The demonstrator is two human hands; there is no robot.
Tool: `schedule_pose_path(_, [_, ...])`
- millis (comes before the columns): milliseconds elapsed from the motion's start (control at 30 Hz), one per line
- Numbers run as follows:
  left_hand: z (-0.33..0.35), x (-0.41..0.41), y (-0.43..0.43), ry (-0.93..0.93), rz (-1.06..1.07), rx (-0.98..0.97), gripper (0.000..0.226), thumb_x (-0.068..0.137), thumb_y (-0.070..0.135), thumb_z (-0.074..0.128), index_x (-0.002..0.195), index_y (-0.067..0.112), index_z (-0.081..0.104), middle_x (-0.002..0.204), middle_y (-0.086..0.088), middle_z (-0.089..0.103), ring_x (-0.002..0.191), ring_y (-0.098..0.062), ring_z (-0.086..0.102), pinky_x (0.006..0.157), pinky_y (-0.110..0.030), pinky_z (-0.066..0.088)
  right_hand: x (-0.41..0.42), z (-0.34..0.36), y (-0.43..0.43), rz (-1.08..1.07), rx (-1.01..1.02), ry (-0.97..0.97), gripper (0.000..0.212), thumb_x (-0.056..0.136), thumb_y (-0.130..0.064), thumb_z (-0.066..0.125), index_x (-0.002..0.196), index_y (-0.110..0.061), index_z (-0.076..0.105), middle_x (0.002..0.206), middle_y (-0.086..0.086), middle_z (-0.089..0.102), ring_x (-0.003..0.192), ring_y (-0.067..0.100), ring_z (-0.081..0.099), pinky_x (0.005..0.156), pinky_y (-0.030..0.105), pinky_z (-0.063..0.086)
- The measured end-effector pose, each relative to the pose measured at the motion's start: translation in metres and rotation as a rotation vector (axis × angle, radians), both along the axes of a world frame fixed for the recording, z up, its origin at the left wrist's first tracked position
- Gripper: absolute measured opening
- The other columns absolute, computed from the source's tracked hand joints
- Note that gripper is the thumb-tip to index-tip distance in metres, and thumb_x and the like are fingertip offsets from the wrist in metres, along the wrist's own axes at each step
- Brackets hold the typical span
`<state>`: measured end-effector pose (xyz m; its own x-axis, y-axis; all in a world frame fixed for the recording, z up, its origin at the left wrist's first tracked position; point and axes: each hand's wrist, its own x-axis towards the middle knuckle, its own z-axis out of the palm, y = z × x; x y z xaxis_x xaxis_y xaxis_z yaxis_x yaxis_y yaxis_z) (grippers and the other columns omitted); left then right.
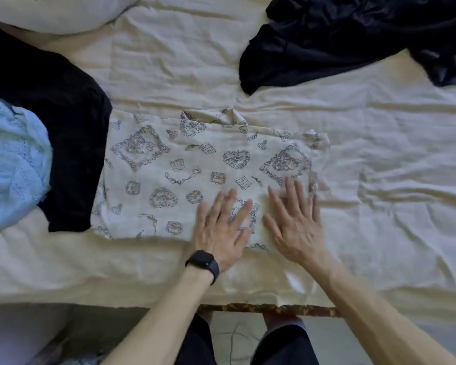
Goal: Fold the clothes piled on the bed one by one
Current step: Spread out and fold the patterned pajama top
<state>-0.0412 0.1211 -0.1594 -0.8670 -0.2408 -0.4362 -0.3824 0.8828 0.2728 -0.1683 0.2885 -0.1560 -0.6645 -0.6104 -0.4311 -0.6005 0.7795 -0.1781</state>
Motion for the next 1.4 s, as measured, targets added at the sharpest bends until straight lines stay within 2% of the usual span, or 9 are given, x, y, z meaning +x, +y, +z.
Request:
schedule_pose_path(100, [0.003, 0.006, 0.073, -0.048, -0.041, 0.013, 0.069, 0.096, 0.065, 0.029, 0.158, 0.040, 0.012, 0.168, -0.001, -0.004, 0.155, -0.024, -0.004, 0.119, -0.059, -0.012, -0.013, -0.011, 0.046, -0.015, 0.108, -0.037, 0.065, 0.106, -0.059, 0.017, 0.161, -0.039, -0.010, 0.169, -0.003, -0.023, 0.155, 0.017, -0.023, 0.125, 0.053, -0.012])
schedule_pose_path(300, [0.009, -0.022, 0.129, -0.236, 0.002, -0.036, 0.102, 0.091, 0.030, 0.054, 0.150, 0.041, -0.029, 0.157, -0.002, -0.041, 0.148, -0.026, -0.031, 0.113, -0.055, -0.027, -0.057, -0.007, 0.119, -0.256, 0.211, -0.093, 0.063, 0.105, -0.057, 0.010, 0.159, -0.039, -0.017, 0.168, -0.001, -0.024, 0.153, 0.018, -0.026, 0.123, 0.057, -0.012])
schedule_pose_path(433, [0.017, -0.052, 0.138, -0.235, -0.052, -0.049, 0.078, 0.091, 0.012, 0.054, 0.153, 0.036, 0.012, 0.158, -0.004, 0.014, 0.145, -0.028, 0.017, 0.114, -0.051, 0.020, -0.049, 0.001, 0.144, -0.289, 0.206, -0.190, 0.065, 0.105, -0.057, 0.011, 0.159, -0.036, -0.018, 0.168, 0.000, -0.024, 0.152, 0.017, -0.027, 0.122, 0.055, -0.011])
schedule_pose_path(600, [0.036, -0.068, 0.130, 0.148, -0.039, -0.125, 0.038, 0.067, 0.017, 0.083, 0.101, 0.027, 0.072, 0.093, 0.003, 0.068, 0.083, -0.022, 0.063, 0.067, -0.032, 0.050, -0.051, 0.006, 0.145, -0.315, 0.173, -0.258, 0.069, 0.105, -0.056, 0.021, 0.163, -0.032, -0.006, 0.170, 0.003, -0.017, 0.156, 0.020, -0.019, 0.122, 0.057, -0.007])
schedule_pose_path(700, [0.041, -0.077, 0.121, 0.168, 0.375, 0.130, 0.002, 0.088, 0.030, 0.071, 0.090, 0.028, 0.071, 0.077, 0.005, 0.069, 0.067, -0.021, 0.060, 0.053, -0.024, 0.037, -0.061, 0.013, 0.136, -0.330, 0.177, -0.305, 0.070, 0.104, -0.052, 0.034, 0.163, -0.026, 0.008, 0.172, 0.008, -0.005, 0.158, 0.027, -0.006, 0.123, 0.058, 0.006])
schedule_pose_path(867, [0.045, -0.081, 0.086, 0.092, 1.077, 0.454, 0.040, 0.097, 0.048, 0.055, 0.070, 0.019, 0.050, 0.062, 0.003, 0.056, 0.062, -0.021, 0.055, 0.053, -0.023, 0.037, -0.079, 0.038, 0.104, -0.649, -0.156, -0.390, 0.048, 0.099, -0.041, 0.055, 0.139, -0.015, 0.056, 0.145, 0.010, 0.054, 0.134, 0.028, 0.049, 0.109, 0.040, 0.037])
schedule_pose_path(1133, [0.080, -0.071, 0.067, 0.233, 0.742, 0.442, 0.021, 0.091, 0.054, 0.057, 0.079, 0.037, 0.062, 0.067, 0.030, 0.059, 0.062, 0.010, 0.055, 0.054, -0.007, 0.036, -0.104, 0.054, 0.006, -1.213, -0.392, -1.157, 0.044, 0.094, -0.057, 0.063, 0.111, -0.016, 0.063, 0.106, 0.007, 0.068, 0.094, 0.022, 0.069, 0.081, 0.039, 0.058])
schedule_pose_path(1267, [0.100, -0.061, 0.054, 0.275, 0.746, 0.475, 0.036, 0.086, 0.059, 0.054, 0.101, 0.031, 0.071, 0.063, 0.018, 0.060, 0.064, -0.001, 0.056, 0.055, -0.008, 0.036, -0.118, 0.051, -0.032, -1.305, -0.419, -1.142, 0.021, 0.101, -0.032, 0.061, 0.103, -0.011, 0.059, 0.089, 0.008, 0.064, 0.070, 0.023, 0.073, 0.058, 0.034, 0.061])
schedule_pose_path(1400, [0.113, -0.045, 0.019, 0.349, 0.976, 0.628, 0.025, 0.091, 0.053, 0.057, 0.083, 0.031, 0.066, 0.063, 0.017, 0.060, 0.061, 0.000, 0.054, 0.057, -0.015, 0.038, -0.125, 0.056, -0.063, -1.246, -0.370, -1.056, 0.013, 0.100, -0.022, 0.062, 0.107, -0.011, 0.058, 0.088, 0.008, 0.067, 0.068, 0.021, 0.072, 0.059, 0.036, 0.061])
